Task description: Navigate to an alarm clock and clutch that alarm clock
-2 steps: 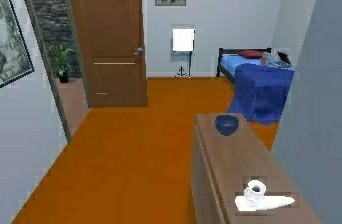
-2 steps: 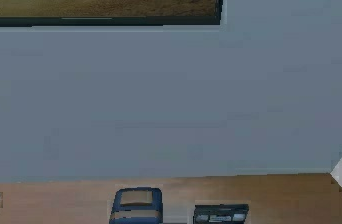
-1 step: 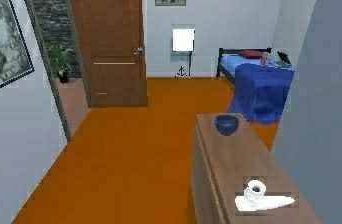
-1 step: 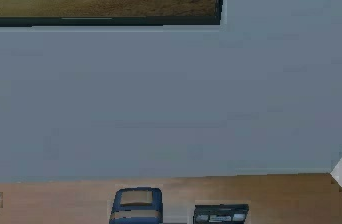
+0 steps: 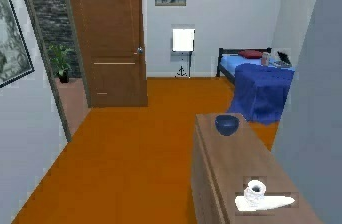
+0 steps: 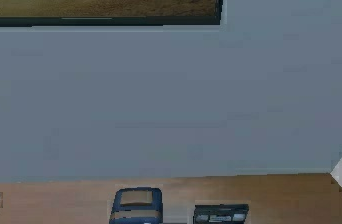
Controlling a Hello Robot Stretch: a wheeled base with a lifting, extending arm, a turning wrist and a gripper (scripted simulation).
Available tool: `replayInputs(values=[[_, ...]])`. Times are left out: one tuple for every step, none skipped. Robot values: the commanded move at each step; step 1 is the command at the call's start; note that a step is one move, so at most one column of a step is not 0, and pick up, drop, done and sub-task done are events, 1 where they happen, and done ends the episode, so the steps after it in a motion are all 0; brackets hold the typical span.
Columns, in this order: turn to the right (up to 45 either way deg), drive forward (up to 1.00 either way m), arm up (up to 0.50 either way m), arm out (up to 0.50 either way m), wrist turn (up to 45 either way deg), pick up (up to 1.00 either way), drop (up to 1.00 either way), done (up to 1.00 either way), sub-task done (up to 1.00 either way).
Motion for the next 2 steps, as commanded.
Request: replayInputs(values=[[0.0,0.0,0.0,0.0,45.0,0.0,0.0,0.0,0.0],[0.0,0.0,0.0,0.0,33.0,0.0,0.0,0.0,0.0]])
